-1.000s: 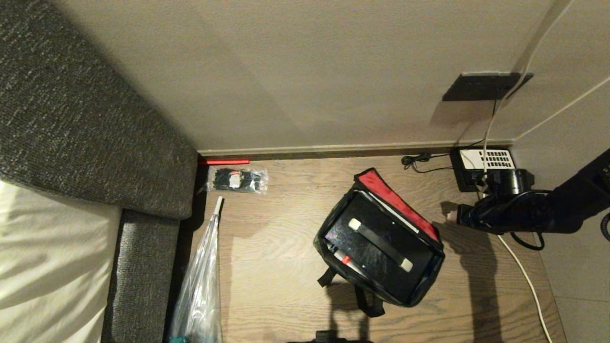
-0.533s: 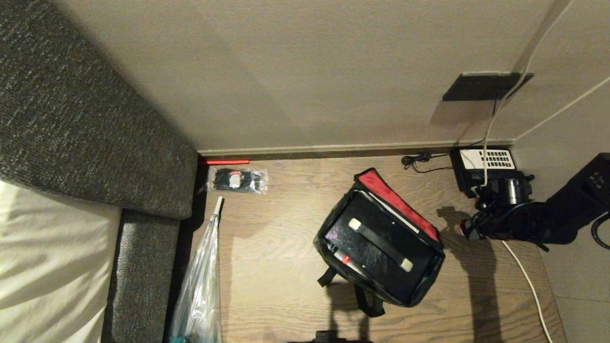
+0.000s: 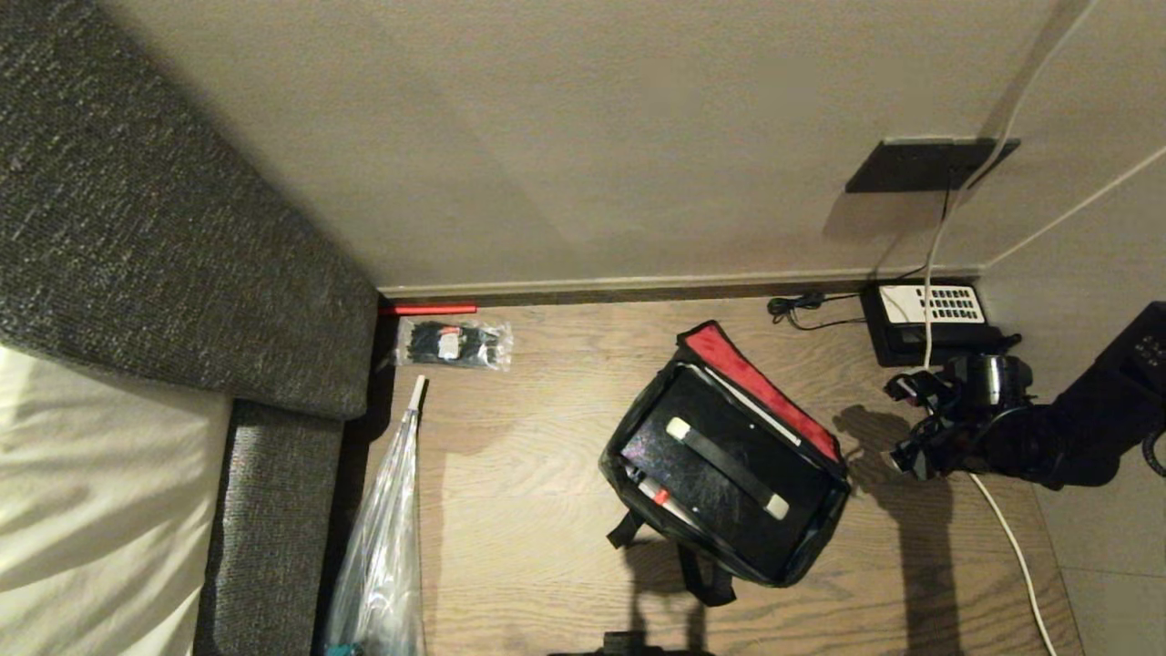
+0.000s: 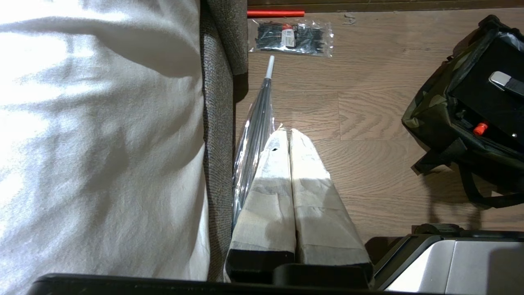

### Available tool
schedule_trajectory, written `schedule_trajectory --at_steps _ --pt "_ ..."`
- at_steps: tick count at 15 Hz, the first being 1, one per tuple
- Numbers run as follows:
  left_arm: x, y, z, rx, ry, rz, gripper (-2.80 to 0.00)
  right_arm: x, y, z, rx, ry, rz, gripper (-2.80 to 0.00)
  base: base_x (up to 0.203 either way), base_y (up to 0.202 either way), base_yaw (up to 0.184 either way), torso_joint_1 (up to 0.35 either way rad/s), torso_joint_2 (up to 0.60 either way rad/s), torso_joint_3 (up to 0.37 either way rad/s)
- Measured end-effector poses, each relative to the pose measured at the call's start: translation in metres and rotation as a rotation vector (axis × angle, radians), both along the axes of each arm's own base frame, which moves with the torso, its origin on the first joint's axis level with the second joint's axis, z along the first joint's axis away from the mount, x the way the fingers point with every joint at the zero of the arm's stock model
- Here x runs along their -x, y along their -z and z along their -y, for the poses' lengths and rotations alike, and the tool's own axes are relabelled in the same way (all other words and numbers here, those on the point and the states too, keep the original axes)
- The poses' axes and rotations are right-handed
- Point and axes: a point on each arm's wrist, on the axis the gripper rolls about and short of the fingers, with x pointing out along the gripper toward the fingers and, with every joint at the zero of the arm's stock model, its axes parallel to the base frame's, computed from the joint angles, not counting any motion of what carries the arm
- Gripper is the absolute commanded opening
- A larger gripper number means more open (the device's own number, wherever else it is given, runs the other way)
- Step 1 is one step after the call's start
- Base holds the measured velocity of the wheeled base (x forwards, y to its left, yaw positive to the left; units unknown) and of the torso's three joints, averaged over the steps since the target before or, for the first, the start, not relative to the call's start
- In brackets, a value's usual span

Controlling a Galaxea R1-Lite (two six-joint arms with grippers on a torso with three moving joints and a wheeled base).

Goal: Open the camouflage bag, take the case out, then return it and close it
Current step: Close the top of the storage box

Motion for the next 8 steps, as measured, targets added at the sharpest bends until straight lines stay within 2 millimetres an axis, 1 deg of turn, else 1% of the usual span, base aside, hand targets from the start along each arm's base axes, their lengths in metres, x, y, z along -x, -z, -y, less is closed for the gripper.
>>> schedule_trajectory --at_steps 2,5,7,8 --pt "0.0000 0.0000 0.0000 0.001 -0.001 0.000 -2.80 -0.0035 -0.0026 -0.0014 -0.157 0.018 0.058 0.00 0.000 0.000 0.000 0.000 0.00 0.000" --pt "0.0000 0.0000 0.0000 0.000 0.000 0.000 -2.80 -0.0084 -0.0049 -0.0032 -0.478 0.096 0.127 0.00 0.000 0.000 0.000 0.000 0.00 0.000" --pt "0.0000 0.0000 0.0000 0.000 0.000 0.000 -2.80 -0.0080 -0.0041 -0.0068 -0.698 0.144 0.123 0.00 0.000 0.000 0.000 0.000 0.00 0.000" --pt "0.0000 -0.0001 0.0000 0.001 0.000 0.001 -2.80 -0.0062 -0.0033 -0.0087 -0.762 0.119 0.098 0.00 0.000 0.000 0.000 0.000 0.00 0.000"
